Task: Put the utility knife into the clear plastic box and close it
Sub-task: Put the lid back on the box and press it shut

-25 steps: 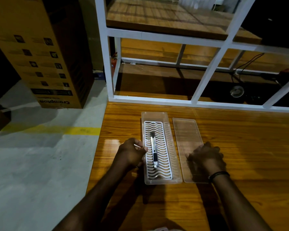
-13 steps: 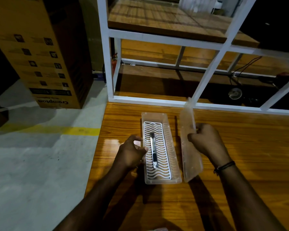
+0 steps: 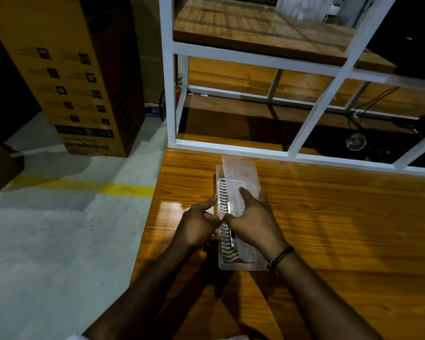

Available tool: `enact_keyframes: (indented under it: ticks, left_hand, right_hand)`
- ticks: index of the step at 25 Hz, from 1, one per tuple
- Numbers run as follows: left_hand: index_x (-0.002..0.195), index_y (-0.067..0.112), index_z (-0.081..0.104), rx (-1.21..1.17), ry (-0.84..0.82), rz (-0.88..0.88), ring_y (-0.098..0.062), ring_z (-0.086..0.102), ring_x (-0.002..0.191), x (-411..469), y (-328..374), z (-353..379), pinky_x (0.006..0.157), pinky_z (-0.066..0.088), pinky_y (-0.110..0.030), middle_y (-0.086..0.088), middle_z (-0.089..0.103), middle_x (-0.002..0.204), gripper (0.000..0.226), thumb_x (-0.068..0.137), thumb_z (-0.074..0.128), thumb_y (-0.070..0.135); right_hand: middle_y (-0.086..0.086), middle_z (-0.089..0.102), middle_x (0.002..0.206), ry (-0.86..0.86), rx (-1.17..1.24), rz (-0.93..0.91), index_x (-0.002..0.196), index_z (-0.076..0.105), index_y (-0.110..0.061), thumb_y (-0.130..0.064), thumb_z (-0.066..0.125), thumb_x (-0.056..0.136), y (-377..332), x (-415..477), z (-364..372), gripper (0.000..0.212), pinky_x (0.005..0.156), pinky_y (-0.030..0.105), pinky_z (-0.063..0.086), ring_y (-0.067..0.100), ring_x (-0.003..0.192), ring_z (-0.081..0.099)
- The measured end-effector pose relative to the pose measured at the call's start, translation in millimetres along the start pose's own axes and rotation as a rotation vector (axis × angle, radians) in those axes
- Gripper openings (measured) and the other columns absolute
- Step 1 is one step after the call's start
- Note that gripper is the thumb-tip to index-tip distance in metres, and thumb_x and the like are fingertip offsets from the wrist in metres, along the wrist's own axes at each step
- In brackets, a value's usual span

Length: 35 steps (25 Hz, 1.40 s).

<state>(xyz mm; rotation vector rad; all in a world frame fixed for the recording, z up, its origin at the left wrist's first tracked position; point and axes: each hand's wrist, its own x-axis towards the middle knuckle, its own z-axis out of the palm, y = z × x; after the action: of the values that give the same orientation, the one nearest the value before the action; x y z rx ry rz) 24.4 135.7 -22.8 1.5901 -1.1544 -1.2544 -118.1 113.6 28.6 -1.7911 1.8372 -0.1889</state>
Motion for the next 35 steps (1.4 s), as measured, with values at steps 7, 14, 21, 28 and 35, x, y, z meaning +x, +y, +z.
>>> enact_keyframes:
  ticks: [7, 14, 21, 28, 35]
  left_hand:
    - [0.147, 0.021, 0.053, -0.095, -0.071, -0.016, -0.006, 0.057, 0.05, -3, 2, -2, 0.049, 0.046, -0.015, -0.014, 0.066, 0.081, 0.051, 0.104, 0.044, -0.003]
    - [0.152, 0.024, 0.049, -0.106, -0.046, -0.028, 0.001, 0.065, 0.057, 1, -5, 2, 0.054, 0.05, -0.016, 0.0, 0.076, 0.074, 0.052, 0.102, 0.058, 0.012]
    - [0.147, 0.014, 0.055, -0.203, 0.03, 0.02, -0.024, 0.076, 0.096, 9, 1, 10, 0.074, 0.061, -0.027, -0.017, 0.076, 0.118, 0.048, 0.1, 0.058, 0.003]
    - [0.131, 0.015, 0.058, -0.185, 0.019, -0.242, -0.035, 0.077, 0.088, -19, -4, 0, 0.076, 0.064, -0.047, -0.013, 0.072, 0.095, 0.052, 0.087, 0.08, 0.03]
    - [0.112, 0.013, 0.073, -0.117, -0.124, -0.196, -0.013, 0.076, 0.066, -44, -19, 0, 0.061, 0.055, -0.025, -0.001, 0.079, 0.072, 0.038, 0.078, 0.088, 0.02]
  right_hand:
    - [0.015, 0.001, 0.171, 0.043, -0.362, -0.09, 0.159, 0.008, -0.04, -0.071, 0.043, 0.088, 6, -12, 23, 0.085, 0.117, 0.065, 0.016, 0.051, 0.151, 0.002]
    - [0.016, -0.003, 0.171, 0.068, -0.454, -0.191, 0.161, 0.005, -0.036, -0.071, 0.034, 0.079, 16, -25, 40, 0.093, 0.114, 0.069, 0.014, 0.053, 0.152, -0.004]
    - [0.012, 0.01, 0.171, 0.121, -0.311, -0.186, 0.159, 0.023, -0.037, -0.068, 0.038, 0.09, 14, -11, 41, 0.077, 0.116, 0.062, 0.015, 0.044, 0.155, 0.002]
    - [0.017, 0.058, 0.14, 0.079, 0.145, 0.099, 0.141, 0.052, -0.017, -0.05, 0.065, 0.092, 68, -3, -4, 0.06, 0.1, 0.044, 0.05, 0.034, 0.127, 0.055]
    - [0.011, 0.063, 0.06, -0.406, 0.651, 0.271, 0.081, 0.064, -0.005, -0.052, 0.068, 0.089, 95, -26, -20, 0.049, 0.04, 0.025, 0.043, 0.021, 0.046, 0.059]
